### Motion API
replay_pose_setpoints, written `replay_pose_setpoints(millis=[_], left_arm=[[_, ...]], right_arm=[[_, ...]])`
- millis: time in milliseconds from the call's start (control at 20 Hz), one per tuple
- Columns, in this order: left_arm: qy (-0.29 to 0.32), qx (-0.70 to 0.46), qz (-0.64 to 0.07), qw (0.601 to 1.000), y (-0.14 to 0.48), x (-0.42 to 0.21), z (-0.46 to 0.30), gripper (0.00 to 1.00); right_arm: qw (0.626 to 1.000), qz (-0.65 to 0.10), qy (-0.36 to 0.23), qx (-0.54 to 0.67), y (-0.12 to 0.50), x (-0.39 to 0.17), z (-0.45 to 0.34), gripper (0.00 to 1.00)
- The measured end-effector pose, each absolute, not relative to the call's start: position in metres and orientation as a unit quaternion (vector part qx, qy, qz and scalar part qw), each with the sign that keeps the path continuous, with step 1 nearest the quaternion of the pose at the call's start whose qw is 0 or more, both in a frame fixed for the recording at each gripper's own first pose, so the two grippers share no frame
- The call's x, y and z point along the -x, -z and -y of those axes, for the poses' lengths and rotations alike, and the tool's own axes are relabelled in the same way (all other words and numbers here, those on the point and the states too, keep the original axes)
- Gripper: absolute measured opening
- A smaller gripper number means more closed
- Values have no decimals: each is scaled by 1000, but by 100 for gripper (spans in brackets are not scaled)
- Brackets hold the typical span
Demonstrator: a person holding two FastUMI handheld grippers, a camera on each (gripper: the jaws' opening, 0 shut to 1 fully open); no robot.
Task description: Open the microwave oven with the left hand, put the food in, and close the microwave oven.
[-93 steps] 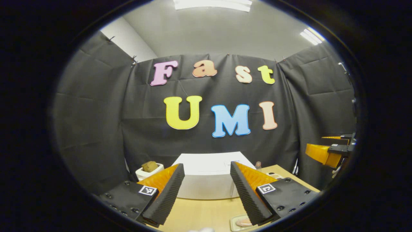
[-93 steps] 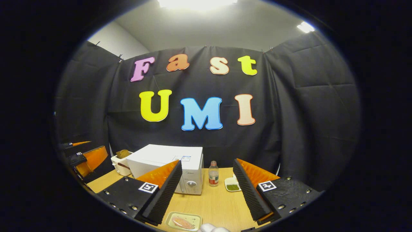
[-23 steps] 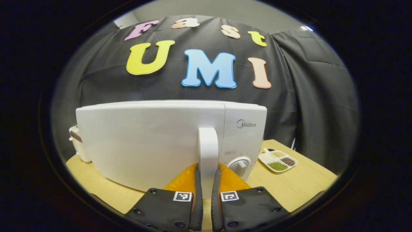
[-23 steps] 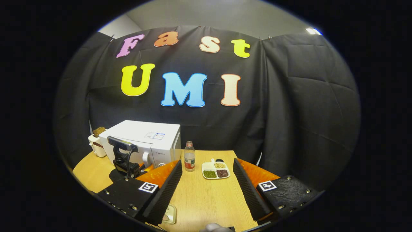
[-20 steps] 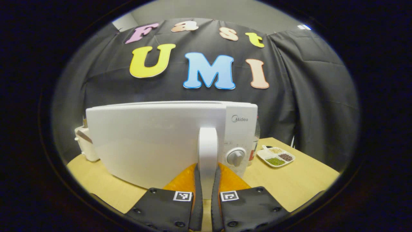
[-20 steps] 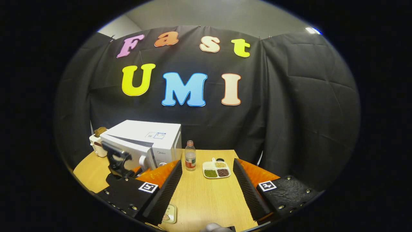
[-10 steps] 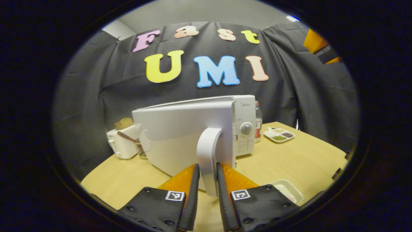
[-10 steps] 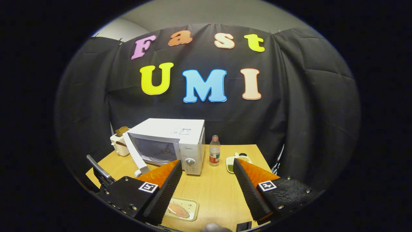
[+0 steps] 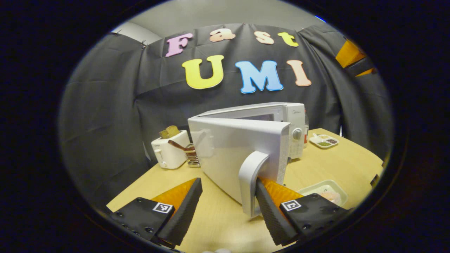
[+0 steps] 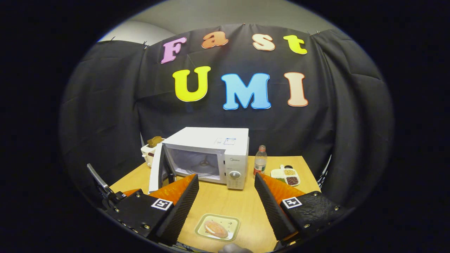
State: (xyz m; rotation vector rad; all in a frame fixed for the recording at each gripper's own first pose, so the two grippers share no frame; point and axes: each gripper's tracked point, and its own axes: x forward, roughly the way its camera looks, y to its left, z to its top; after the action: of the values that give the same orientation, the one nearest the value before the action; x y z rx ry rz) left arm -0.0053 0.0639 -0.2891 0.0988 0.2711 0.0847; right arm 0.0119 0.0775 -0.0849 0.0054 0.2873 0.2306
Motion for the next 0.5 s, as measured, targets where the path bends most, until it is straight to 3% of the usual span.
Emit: replay_pose_setpoints(millis=[50,150,250,300,400,500], left_arm=[[-51,-45,-134,989,286,10,-75,99],[-65,-33,-142,987,287,18,-98,92],[-71,-27,-142,987,289,27,-114,96],[-72,-24,-141,987,290,31,-121,92],[-72,-17,-144,987,292,35,-131,96],[-74,-10,-149,986,293,40,-142,92]], right_arm=[[982,-144,-121,-2,88,-11,-85,98],[980,-149,-132,-4,92,-9,-98,98],[979,-150,-140,-5,94,-8,-110,98],[978,-149,-144,-4,95,-8,-115,98],[977,-152,-150,-4,103,-8,-123,98],[976,-158,-152,-5,112,-11,-129,98]])
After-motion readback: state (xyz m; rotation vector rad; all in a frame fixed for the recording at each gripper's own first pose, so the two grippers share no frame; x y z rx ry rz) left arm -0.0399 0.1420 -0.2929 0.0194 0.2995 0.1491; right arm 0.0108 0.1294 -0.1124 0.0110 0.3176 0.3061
